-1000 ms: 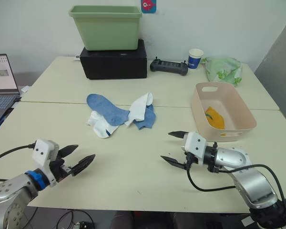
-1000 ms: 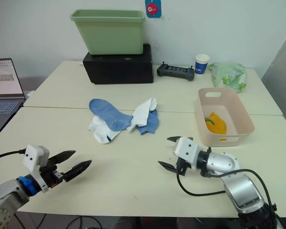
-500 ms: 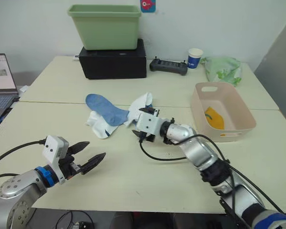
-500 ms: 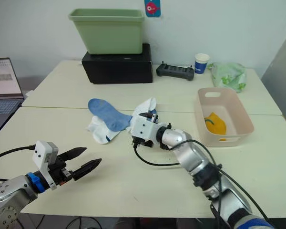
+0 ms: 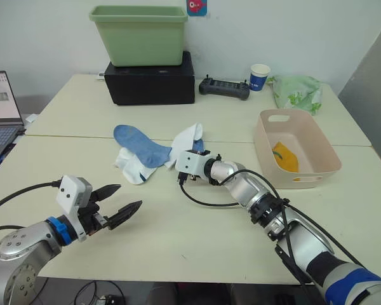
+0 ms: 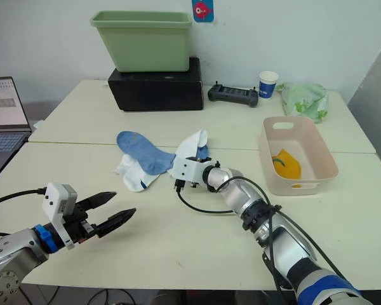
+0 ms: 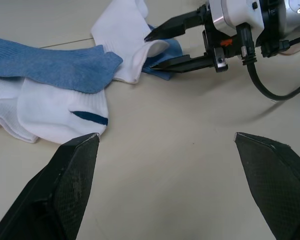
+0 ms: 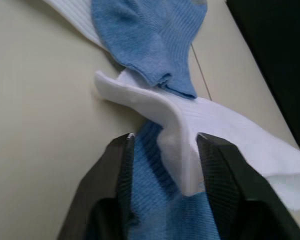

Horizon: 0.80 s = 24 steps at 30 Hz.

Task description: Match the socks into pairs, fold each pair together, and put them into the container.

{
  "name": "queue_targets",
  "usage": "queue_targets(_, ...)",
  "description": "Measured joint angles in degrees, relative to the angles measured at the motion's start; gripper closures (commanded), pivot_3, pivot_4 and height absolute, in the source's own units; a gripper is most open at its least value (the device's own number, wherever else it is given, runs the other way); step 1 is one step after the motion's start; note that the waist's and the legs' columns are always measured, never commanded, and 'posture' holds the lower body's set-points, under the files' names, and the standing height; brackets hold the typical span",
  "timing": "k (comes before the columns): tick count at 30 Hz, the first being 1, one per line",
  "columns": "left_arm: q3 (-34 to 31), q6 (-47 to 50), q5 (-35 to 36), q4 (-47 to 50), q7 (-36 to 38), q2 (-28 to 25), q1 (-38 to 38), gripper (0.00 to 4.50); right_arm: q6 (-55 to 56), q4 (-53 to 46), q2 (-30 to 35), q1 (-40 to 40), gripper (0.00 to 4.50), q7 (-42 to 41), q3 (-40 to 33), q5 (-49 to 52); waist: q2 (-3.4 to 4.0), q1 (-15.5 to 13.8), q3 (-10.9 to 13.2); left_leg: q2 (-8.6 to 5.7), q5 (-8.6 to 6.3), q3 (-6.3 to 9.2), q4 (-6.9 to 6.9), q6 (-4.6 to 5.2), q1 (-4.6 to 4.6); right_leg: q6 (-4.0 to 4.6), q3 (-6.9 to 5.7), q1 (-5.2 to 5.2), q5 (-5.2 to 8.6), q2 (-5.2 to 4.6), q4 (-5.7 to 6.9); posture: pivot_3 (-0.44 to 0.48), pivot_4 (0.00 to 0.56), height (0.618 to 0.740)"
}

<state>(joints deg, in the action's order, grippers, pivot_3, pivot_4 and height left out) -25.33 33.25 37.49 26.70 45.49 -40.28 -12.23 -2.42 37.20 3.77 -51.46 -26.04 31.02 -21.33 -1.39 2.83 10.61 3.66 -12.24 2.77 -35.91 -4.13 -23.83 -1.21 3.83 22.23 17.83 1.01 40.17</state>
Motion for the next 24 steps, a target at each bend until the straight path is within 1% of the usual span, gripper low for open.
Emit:
queue_targets(3, 0.33, -0.15, -0.08, -0.05, -0.03, 0.0, 0.56, 0.0, 0.92, 1.63, -0.75, -1.17, 4.47, 0.04, -0.5, 0.04, 0.0, 0.11, 0.0, 0.0, 0.0, 0.01, -0.01, 0.0, 0.01, 0.0, 0.0, 0.0, 0.0, 0.0, 0.02, 0.0, 0.15, 0.73)
queue_targets(5, 0.34, -0.27, -0.29, -0.11, -0.05, 0.0, 0.73, 0.0, 1.2, 1.39, -0.54, -1.22, 4.47, -0.3, -0.79, 0.22, 0.0, 0.1, 0.0, 0.0, 0.0, 0.01, -0.01, 0.0, 0.01, 0.0, 0.0, 0.0, 0.0, 0.0, 0.02, 0.0, 0.15, 0.73)
queue_targets(7, 0.4, -0.48, -0.52, -0.5, 0.0, 0.0, 0.85, 0.0, 1.24, -2.04, 0.49, 0.33, 4.47, -2.46, -1.41, 0.96, 0.0, 0.01, 0.0, -0.01, 0.0, 0.02, 0.0, 0.0, -0.01, 0.0, -0.01, 0.0, 0.0, -0.01, 0.01, 0.0, 0.15, 0.73)
queue_targets(11, 0.4, -1.01, -0.87, -1.64, 0.1, 0.0, 0.77, 0.0, -0.77, -12.84, 3.66, 5.5, 4.47, -8.43, -3.77, 4.87, 0.0, -0.09, 0.0, -0.01, 0.0, 0.04, 0.01, 0.0, -0.02, 0.0, -0.03, -0.01, 0.0, -0.02, 0.01, 0.0, 0.15, 0.73)
queue_targets(15, 0.39, -1.11, -0.91, -2.07, 0.18, -0.04, 0.76, 0.0, -5.03, -27.17, 8.46, 11.84, 4.47, -17.45, -5.96, 11.75, 0.0, -0.13, 0.0, -0.01, 0.0, 0.06, 0.01, 0.0, -0.01, -0.01, -0.05, -0.03, 0.01, -0.02, 0.01, 0.0, 0.15, 0.73)
queue_targets(16, 0.38, -1.13, -0.94, -2.29, 0.2, -0.1, 0.77, 0.0, -5.75, -31.3, 10.36, 13.64, 4.47, -20.45, -6.3, 14.14, 0.01, -0.16, 0.0, -0.01, 0.0, 0.06, 0.0, 0.0, -0.01, -0.02, -0.05, -0.04, 0.01, -0.02, 0.01, 0.0, 0.15, 0.73)
queue_targets(18, 0.45, -1.14, -1.03, -2.7, 0.35, -0.44, 0.9, 0.0, -7.31, -40.96, 16.71, 18.75, 4.47, -27.45, -7.4, 19.59, 0.01, -0.64, 0.01, -0.03, -0.01, 0.07, 0.0, 0.01, -0.01, -0.21, -0.07, -0.09, 0.12, -0.04, -0.06, 0.0, 0.15, 0.73)
queue_targets(20, 0.55, -1.14, -1.18, -3.02, 0.75, -1.12, 1.03, 0.0, -9.3, -47.73, 23.36, 23.78, 4.47, -32.75, -9.1, 24.09, 0.02, -0.99, 0.02, -0.03, -0.01, 0.05, 0.0, 0.01, -0.02, -0.22, -0.05, -0.11, 0.13, -0.06, -0.14, 0.0, 0.15, 0.73)
queue_targets(24, 1.54, -1.15, -1.24, -3.24, 1.77, -1.67, 1.68, 0.0, -13.91, -54.31, 32.94, 29.11, 4.47, -38.36, -11.86, 28.63, 0.04, -0.71, 0.02, 0.01, -0.01, -0.03, 0.0, 0.01, 0.06, -0.25, 0.04, -0.1, 0.15, -0.02, -0.14, 0.0, 0.15, 0.73)
